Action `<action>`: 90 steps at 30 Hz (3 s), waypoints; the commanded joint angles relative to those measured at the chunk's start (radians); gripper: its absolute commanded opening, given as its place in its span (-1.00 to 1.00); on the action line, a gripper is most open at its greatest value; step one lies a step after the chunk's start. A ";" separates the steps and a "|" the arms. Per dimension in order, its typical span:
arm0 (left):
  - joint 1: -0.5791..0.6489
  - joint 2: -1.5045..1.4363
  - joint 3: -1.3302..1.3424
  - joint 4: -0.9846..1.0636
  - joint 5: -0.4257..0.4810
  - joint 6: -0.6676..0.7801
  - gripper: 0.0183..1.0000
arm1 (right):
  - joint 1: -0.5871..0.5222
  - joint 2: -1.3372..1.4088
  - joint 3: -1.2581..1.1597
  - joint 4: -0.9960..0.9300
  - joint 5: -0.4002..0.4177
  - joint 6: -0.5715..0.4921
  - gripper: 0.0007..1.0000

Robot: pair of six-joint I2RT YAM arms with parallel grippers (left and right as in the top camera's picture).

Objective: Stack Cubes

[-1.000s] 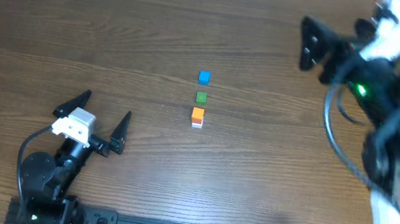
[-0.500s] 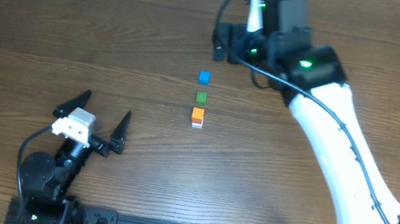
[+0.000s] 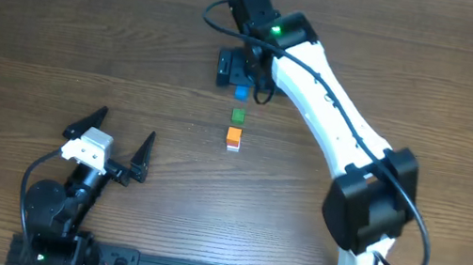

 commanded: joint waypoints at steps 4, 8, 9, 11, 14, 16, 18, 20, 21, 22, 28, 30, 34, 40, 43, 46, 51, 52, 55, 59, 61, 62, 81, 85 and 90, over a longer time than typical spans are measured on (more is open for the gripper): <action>-0.003 -0.005 -0.005 -0.001 0.009 0.005 1.00 | 0.054 0.127 0.031 0.003 -0.031 0.058 0.99; -0.003 -0.005 -0.005 -0.001 0.009 0.005 1.00 | 0.074 0.165 0.031 0.005 -0.031 0.058 0.99; -0.003 -0.005 -0.005 -0.001 0.009 0.004 1.00 | 0.076 0.175 0.029 0.005 -0.031 0.061 0.98; -0.003 -0.005 -0.005 -0.001 0.009 0.005 1.00 | 0.078 0.190 0.028 0.005 -0.031 0.068 0.98; -0.003 -0.005 -0.005 -0.001 0.009 0.005 1.00 | 0.078 0.205 0.027 0.005 -0.031 0.068 0.98; -0.003 -0.005 -0.005 -0.001 0.009 0.004 1.00 | 0.077 0.212 0.027 0.004 -0.030 0.068 0.99; -0.003 -0.005 -0.005 -0.001 0.009 0.005 1.00 | 0.077 0.227 0.027 -0.002 -0.023 0.068 0.98; -0.003 -0.005 -0.005 -0.001 0.009 0.005 1.00 | 0.076 0.238 0.027 -0.005 -0.023 0.068 0.98; -0.003 -0.005 -0.005 -0.001 0.009 0.005 1.00 | 0.074 0.243 0.027 -0.006 -0.023 0.068 0.99; -0.003 -0.005 -0.005 -0.001 0.009 0.005 1.00 | 0.073 0.248 0.024 -0.005 -0.023 0.068 0.98; -0.003 -0.005 -0.005 -0.001 0.009 0.005 1.00 | 0.064 0.251 0.005 -0.002 -0.005 0.068 0.97; -0.003 -0.005 -0.005 -0.001 0.009 0.005 1.00 | 0.061 0.251 0.005 -0.001 -0.005 0.068 0.91; -0.003 -0.005 -0.005 -0.001 0.009 0.005 1.00 | 0.057 0.251 0.004 0.002 -0.005 0.068 0.76; -0.003 -0.005 -0.005 -0.001 0.009 0.005 1.00 | 0.045 0.251 -0.020 0.012 -0.013 0.069 0.74; -0.003 -0.005 -0.005 -0.001 0.009 0.005 1.00 | 0.039 0.251 -0.041 0.036 -0.032 0.068 0.62; -0.003 -0.005 -0.005 -0.001 0.009 0.004 1.00 | 0.038 0.251 -0.052 0.051 -0.035 0.068 0.56; -0.003 -0.005 -0.005 -0.001 0.009 0.005 1.00 | 0.038 0.251 -0.052 0.054 -0.035 0.068 0.29; -0.003 -0.005 -0.005 -0.001 0.009 0.005 1.00 | 0.037 0.251 -0.053 0.054 -0.035 0.068 0.20; -0.003 -0.005 -0.005 -0.001 0.009 0.005 1.00 | 0.036 0.251 -0.054 0.054 -0.035 0.068 0.04; -0.003 -0.005 -0.005 -0.001 0.009 0.004 1.00 | 0.036 0.251 -0.054 0.054 -0.035 0.068 -0.17; -0.003 -0.005 -0.005 -0.001 0.009 0.005 1.00 | 0.036 0.251 -0.055 0.054 -0.035 0.068 -0.28; -0.003 -0.005 -0.005 -0.001 0.009 0.005 1.00 | 0.036 0.251 -0.055 0.054 -0.035 0.068 -0.33; -0.003 -0.005 -0.005 -0.001 0.009 0.005 1.00 | 0.034 0.216 -0.050 0.050 -0.054 0.068 -0.98; -0.003 -0.005 -0.005 -0.001 0.009 0.004 1.00 | 0.034 0.160 -0.049 0.035 -0.053 0.068 -0.98; -0.003 -0.005 -0.005 -0.001 0.009 0.004 1.00 | 0.034 0.056 -0.049 0.007 -0.027 0.064 -0.98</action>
